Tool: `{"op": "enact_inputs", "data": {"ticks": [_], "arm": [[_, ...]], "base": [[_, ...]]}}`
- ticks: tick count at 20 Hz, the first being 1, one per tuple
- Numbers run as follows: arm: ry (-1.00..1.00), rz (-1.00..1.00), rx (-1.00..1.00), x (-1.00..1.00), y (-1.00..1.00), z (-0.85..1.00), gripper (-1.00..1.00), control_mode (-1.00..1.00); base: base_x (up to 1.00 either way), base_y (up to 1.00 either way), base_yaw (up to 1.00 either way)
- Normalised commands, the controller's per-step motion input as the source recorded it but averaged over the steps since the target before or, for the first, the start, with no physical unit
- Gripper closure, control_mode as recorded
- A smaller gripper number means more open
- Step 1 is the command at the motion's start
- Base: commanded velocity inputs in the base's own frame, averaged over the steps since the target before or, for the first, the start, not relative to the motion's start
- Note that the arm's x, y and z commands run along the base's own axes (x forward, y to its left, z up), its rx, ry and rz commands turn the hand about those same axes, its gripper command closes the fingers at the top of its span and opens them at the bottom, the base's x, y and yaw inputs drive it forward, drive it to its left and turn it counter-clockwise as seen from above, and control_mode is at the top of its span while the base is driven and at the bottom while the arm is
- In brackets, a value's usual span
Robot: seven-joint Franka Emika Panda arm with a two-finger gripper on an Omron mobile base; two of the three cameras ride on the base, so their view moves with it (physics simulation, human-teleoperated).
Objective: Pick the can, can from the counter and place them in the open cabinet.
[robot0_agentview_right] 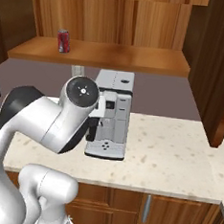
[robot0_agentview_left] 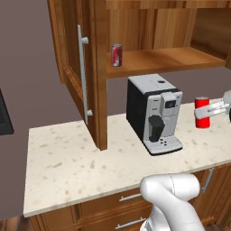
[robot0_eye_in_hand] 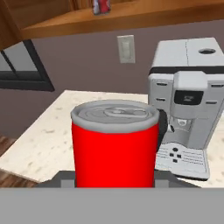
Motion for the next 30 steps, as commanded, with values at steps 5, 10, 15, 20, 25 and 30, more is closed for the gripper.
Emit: {"op": "enact_inputs", "data": {"ticks": [5,10,15,20,25,30], "arm": [[-0.26,0.0,0.03,-0.05,-0.03,0.54,1.0,-1.0],[-0.33,0.0,0.02,-0.04,-0.01,0.51,1.0,-1.0],[-0.13,-0.01,0.0,0.02,0.05,0.43,1.0,-1.0],[0.0,-0.09,-0.04,0.14,0.17,0.45,1.0,-1.0],[0.0,-0.09,-0.04,0.34,0.22,0.26,1.0,-1.0],[0.0,-0.03,0.0,0.48,0.14,0.11,1.0,-1.0]], "base": [[0.0,0.0,0.0],[0.0,0.0,0.0],[0.0,0.0,0.0],[0.0,0.0,0.0],[0.0,0.0,0.0],[0.0,0.0,0.0]]}}
